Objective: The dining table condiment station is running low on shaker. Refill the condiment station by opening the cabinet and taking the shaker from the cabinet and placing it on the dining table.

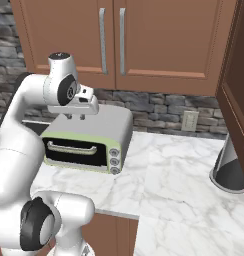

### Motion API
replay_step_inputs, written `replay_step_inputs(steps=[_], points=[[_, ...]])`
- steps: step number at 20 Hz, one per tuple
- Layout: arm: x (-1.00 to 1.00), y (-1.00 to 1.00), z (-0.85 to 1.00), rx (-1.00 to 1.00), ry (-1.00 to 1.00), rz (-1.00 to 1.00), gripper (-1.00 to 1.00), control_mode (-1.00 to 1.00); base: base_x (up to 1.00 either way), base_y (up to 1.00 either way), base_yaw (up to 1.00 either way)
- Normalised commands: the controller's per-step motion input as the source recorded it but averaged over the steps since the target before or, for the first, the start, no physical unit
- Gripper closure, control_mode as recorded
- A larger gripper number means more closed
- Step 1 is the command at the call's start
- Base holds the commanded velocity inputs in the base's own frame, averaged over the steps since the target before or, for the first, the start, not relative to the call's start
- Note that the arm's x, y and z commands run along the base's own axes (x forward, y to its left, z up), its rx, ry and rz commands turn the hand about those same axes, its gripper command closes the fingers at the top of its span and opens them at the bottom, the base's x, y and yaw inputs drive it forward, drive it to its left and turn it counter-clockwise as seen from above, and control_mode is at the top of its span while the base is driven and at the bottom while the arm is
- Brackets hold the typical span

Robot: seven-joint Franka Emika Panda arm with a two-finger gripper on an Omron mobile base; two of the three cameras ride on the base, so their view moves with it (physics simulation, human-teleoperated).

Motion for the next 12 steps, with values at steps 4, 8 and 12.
replay_step_inputs(steps=[4,8,12], points=[[-0.25,0.00,0.00,0.00,-0.17,0.00,-1.00,-1.00,0.00,0.00,0.00],[-0.41,-0.12,0.09,0.00,-0.42,0.00,-1.00,-1.00,0.00,0.00,0.00],[-0.42,-0.16,0.33,0.00,-0.50,0.00,-1.00,-1.00,0.00,0.00,0.00]])
